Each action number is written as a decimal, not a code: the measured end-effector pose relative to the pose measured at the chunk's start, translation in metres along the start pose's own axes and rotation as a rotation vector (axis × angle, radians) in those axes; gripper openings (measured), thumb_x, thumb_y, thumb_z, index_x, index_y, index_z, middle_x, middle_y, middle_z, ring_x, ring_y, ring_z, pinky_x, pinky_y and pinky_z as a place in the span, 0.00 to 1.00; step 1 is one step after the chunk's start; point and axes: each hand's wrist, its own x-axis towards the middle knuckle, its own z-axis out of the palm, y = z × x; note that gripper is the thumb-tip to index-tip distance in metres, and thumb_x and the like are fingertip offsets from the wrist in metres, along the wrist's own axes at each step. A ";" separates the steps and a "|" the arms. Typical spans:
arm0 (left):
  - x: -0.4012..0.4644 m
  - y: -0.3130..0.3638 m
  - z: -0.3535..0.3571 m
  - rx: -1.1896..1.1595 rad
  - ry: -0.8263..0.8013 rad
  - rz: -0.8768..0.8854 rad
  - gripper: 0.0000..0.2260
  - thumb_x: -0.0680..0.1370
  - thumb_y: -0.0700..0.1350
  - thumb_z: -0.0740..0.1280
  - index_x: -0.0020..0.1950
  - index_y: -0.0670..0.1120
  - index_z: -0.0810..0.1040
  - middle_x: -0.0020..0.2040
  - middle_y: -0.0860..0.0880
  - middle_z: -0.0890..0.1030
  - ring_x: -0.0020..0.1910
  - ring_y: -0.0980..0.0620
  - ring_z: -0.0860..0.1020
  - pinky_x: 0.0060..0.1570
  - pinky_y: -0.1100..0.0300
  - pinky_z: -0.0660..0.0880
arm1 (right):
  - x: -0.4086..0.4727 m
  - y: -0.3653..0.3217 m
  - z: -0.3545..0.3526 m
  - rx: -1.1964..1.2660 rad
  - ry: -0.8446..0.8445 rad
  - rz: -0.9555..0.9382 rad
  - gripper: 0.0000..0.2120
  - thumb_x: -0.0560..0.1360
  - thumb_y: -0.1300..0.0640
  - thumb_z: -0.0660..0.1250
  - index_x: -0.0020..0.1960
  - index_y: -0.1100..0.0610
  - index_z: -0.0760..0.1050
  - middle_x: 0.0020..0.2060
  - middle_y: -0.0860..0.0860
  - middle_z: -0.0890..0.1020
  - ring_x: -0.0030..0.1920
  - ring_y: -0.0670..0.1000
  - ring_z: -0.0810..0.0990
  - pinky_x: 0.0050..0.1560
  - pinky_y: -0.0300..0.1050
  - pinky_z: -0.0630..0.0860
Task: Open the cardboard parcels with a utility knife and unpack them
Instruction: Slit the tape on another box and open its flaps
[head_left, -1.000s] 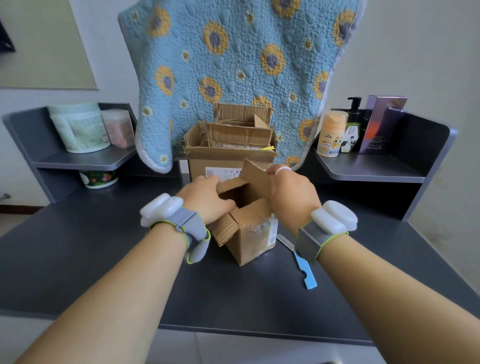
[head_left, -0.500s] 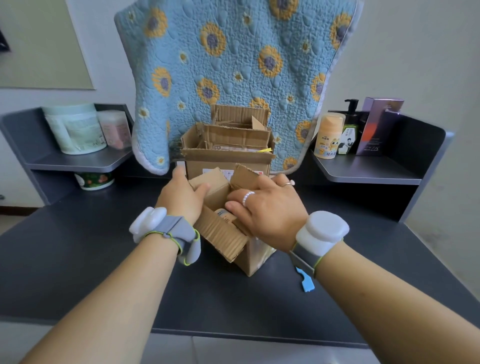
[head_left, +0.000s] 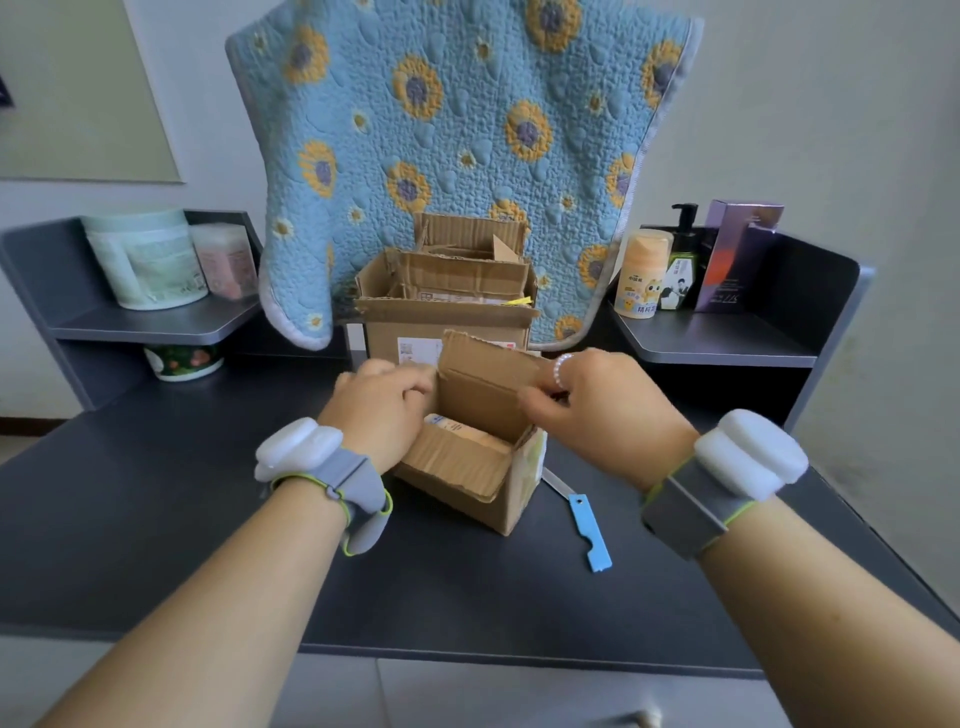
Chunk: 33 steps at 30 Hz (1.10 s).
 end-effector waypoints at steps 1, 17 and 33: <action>-0.003 0.000 0.000 0.014 -0.038 -0.021 0.13 0.78 0.49 0.54 0.55 0.58 0.77 0.64 0.48 0.70 0.61 0.43 0.67 0.55 0.55 0.65 | -0.001 0.001 -0.004 -0.006 -0.055 0.022 0.12 0.75 0.57 0.60 0.43 0.61 0.80 0.36 0.54 0.80 0.42 0.54 0.79 0.44 0.45 0.74; -0.020 -0.008 -0.006 -0.038 -0.186 0.132 0.17 0.61 0.61 0.75 0.33 0.57 0.68 0.42 0.53 0.70 0.44 0.52 0.72 0.41 0.57 0.70 | 0.011 -0.026 0.007 -0.289 -0.256 -0.021 0.08 0.77 0.64 0.57 0.51 0.62 0.74 0.47 0.58 0.77 0.50 0.60 0.78 0.41 0.46 0.68; -0.027 -0.007 -0.007 0.047 -0.232 0.074 0.45 0.64 0.64 0.71 0.75 0.51 0.56 0.72 0.50 0.63 0.70 0.50 0.64 0.62 0.56 0.67 | 0.073 -0.030 0.039 -0.450 -0.702 -0.103 0.15 0.77 0.61 0.60 0.62 0.61 0.74 0.60 0.58 0.79 0.60 0.57 0.77 0.54 0.45 0.73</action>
